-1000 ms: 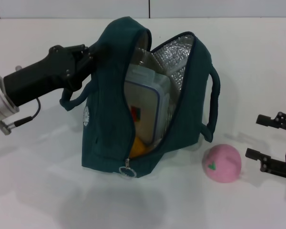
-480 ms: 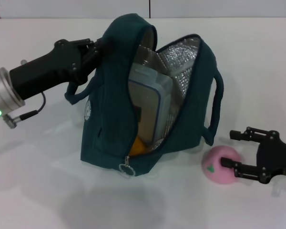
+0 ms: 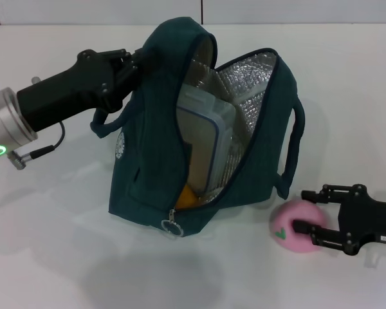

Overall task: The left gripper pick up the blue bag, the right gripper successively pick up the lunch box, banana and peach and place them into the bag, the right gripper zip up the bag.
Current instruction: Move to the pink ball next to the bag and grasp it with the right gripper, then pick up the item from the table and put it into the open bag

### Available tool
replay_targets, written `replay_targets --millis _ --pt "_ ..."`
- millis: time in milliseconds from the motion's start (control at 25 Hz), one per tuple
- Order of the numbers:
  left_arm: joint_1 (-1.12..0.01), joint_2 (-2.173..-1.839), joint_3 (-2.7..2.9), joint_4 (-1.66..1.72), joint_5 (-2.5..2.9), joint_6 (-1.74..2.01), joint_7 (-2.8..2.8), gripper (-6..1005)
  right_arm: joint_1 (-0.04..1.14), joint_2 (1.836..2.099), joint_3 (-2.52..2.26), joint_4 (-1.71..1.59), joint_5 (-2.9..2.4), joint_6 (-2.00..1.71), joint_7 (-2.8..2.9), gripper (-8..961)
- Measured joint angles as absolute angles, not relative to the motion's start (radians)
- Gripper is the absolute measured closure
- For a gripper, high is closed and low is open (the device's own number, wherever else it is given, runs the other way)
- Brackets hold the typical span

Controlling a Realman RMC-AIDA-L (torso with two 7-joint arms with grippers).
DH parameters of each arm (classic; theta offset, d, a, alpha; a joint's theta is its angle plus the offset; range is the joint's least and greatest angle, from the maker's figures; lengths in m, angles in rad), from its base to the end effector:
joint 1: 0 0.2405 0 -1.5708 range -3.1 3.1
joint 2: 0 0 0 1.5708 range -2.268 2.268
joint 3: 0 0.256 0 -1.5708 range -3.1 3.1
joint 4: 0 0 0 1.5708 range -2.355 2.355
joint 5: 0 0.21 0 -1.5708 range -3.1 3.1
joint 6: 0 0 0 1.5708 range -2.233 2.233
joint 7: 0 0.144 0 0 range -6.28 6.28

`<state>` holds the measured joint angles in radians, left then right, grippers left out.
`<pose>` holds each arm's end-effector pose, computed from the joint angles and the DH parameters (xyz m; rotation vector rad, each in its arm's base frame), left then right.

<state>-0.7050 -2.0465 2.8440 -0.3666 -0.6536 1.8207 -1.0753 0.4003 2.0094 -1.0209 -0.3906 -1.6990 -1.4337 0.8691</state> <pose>-0.2451 0.3308 0.0179 -2.4463 -0.5120 -1.2485 0.3113 0.2774 -0.0372 -2.7512 0.3113 0.6086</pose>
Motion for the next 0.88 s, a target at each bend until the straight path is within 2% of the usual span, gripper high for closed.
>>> replay_targets --millis 120,360,640,880 --pt "-0.705 -2.047 2.844 -0.367 -0.654 1.821 -1.075 919 0.41 2.008 -1.02 -0.39 -1.708 -1.434 0.88 388" --pt "-0.699 -2.046 2.844 -0.366 -0.656 1.82 -1.057 917 0.407 1.999 -1.012 -0.4 -1.703 -1.509 0.871 609" --pt "-0.696 -2.049 2.844 -0.366 -0.657 1.817 -1.046 915 0.391 1.979 -0.869 -0.402 -1.696 -1.775 0.753 708" --pt "-0.695 -2.051 2.843 -0.363 -0.657 1.81 -1.04 913 0.417 2.009 -0.783 -0.428 -1.686 -1.898 0.691 774"
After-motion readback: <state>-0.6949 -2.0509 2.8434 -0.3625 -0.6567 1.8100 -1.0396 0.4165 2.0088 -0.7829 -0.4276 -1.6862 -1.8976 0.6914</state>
